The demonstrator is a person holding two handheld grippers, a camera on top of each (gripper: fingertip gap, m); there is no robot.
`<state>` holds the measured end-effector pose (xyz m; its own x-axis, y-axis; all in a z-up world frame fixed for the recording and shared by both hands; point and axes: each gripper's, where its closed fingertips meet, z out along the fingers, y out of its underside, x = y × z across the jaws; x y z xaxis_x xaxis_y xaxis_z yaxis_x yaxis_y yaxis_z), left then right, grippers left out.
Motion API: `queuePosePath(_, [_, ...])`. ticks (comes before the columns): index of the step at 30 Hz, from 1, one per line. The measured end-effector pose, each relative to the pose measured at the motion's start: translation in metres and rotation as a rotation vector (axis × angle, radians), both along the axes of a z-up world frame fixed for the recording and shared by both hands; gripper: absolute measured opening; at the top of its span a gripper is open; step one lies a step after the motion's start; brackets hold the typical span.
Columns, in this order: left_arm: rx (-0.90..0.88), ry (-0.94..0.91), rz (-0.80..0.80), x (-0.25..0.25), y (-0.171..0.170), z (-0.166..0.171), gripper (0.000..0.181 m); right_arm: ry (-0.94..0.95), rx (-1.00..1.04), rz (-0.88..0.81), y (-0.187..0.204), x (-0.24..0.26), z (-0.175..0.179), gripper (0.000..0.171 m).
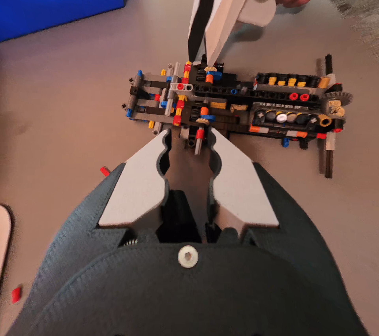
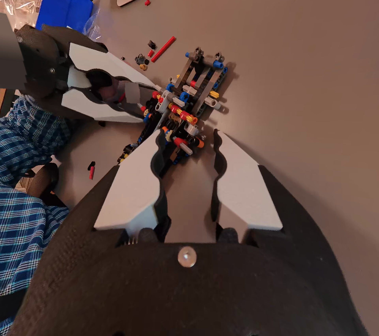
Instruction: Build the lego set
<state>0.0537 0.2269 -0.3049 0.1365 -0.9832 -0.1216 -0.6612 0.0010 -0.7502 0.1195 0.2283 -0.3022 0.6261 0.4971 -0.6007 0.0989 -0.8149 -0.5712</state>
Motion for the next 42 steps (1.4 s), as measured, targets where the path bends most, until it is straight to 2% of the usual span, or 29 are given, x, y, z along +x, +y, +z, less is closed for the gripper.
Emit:
queuePosePath(9, [-0.285, -0.089, 0.125, 0.004, 0.008, 0.008, 0.034, 0.029, -0.007, 0.036, 0.000, -0.006, -0.002, 0.038])
queuePosePath(15, [-0.344, -0.104, 0.176, 0.006, 0.012, 0.006, 0.027, 0.030, -0.012, 0.057, -0.001, -0.007, -0.004, 0.032])
queuePosePath(21, [-0.410, -0.143, 0.158, 0.007, 0.009, 0.007, 0.023, 0.041, -0.023, 0.063, -0.001, -0.008, -0.004, 0.031])
queuePosePath(24, [-0.437, -0.163, 0.147, 0.008, 0.008, 0.007, 0.023, 0.046, -0.027, 0.067, -0.002, -0.008, -0.004, 0.030])
queuePosePath(25, [-0.465, -0.163, 0.128, 0.009, 0.003, 0.005, 0.032, 0.050, -0.030, 0.070, -0.002, -0.009, -0.004, 0.030])
queuePosePath(29, [-0.497, -0.172, 0.132, 0.009, 0.004, 0.005, 0.030, 0.055, -0.030, 0.073, -0.002, -0.010, -0.004, 0.030])
queuePosePath(39, [-0.574, -0.203, 0.141, 0.009, 0.004, 0.007, 0.023, 0.069, -0.037, 0.073, -0.002, -0.010, -0.004, 0.029])
queuePosePath(42, [-0.595, -0.234, 0.162, 0.006, 0.008, 0.010, 0.014, 0.072, -0.039, 0.074, -0.003, -0.010, -0.004, 0.029])
